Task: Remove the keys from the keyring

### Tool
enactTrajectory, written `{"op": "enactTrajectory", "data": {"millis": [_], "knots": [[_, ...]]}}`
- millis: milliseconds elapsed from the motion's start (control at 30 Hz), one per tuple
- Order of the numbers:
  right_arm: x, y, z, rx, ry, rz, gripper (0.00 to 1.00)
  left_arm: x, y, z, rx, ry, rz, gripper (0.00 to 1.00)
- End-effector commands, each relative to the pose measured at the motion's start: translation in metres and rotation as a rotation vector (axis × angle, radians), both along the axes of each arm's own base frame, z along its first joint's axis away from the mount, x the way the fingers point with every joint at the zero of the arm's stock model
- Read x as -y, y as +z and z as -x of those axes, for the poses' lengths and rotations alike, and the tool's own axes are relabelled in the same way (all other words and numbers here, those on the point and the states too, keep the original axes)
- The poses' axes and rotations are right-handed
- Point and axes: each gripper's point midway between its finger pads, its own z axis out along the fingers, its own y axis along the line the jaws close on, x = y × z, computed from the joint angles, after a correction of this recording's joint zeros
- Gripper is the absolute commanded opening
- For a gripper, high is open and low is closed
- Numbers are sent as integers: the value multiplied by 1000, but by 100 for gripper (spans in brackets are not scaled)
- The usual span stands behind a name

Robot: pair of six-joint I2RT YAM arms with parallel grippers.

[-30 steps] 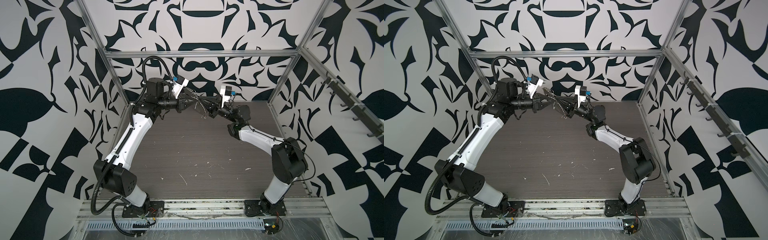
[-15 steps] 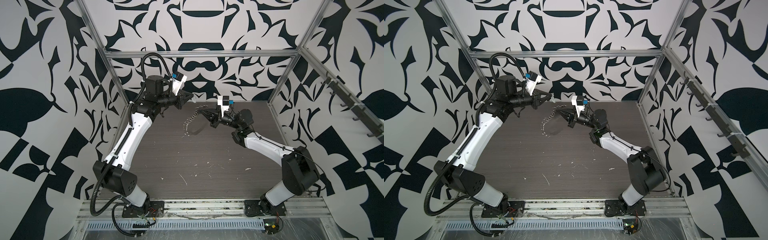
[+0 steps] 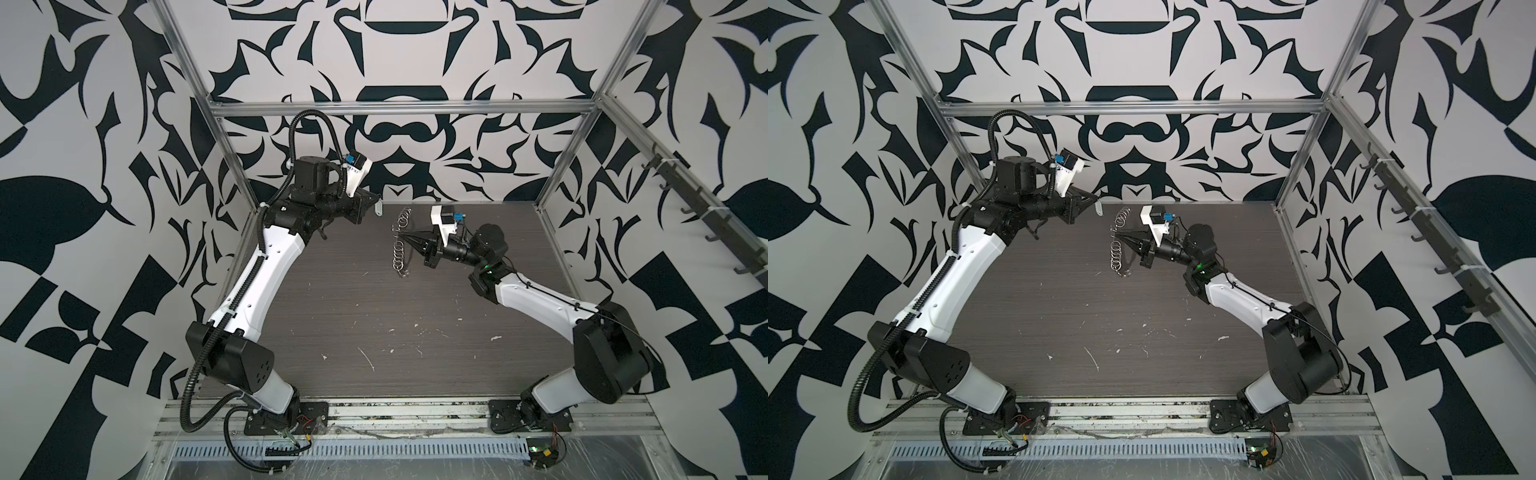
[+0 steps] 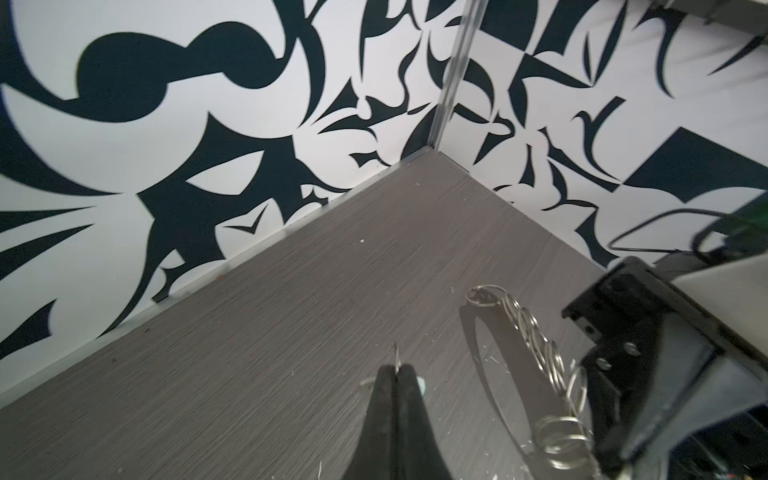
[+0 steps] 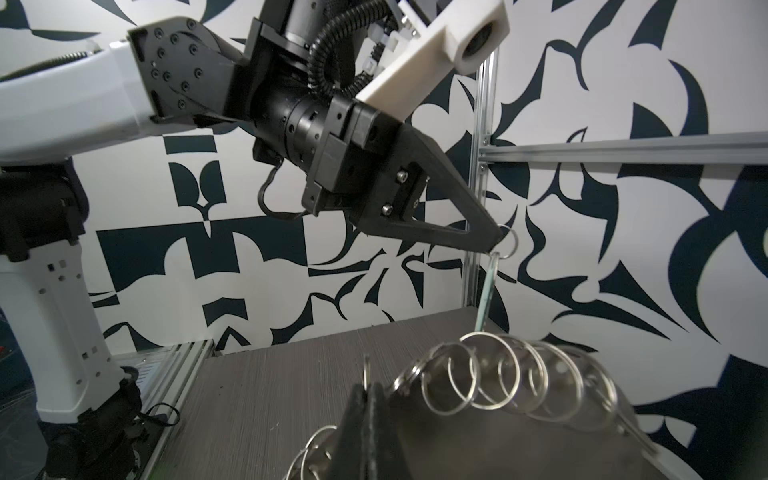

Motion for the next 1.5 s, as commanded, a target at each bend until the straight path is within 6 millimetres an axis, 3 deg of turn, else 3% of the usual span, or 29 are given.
{"op": "enactTrajectory", "data": {"millis": [0,233,533,833,1133,1300,1467], "knots": [[14,8,2,84,-102,33,0,-19,-35,0,-61,103,-76,0],[37,-29,9,24,-230,118,0,-42,-104,7,-198,232,-140,0],[81,-70,28,-23,-420,205,0,-72,-171,36,-366,389,-193,0],[123,-99,51,-71,-574,283,0,-104,-215,71,-506,554,-235,0],[156,-107,67,-115,-699,295,0,-130,-262,100,-645,693,-307,0],[171,-114,59,-174,-794,331,0,-131,-283,99,-694,705,-343,0],[179,-119,51,-217,-852,375,0,-131,-290,87,-690,710,-377,0]]}}
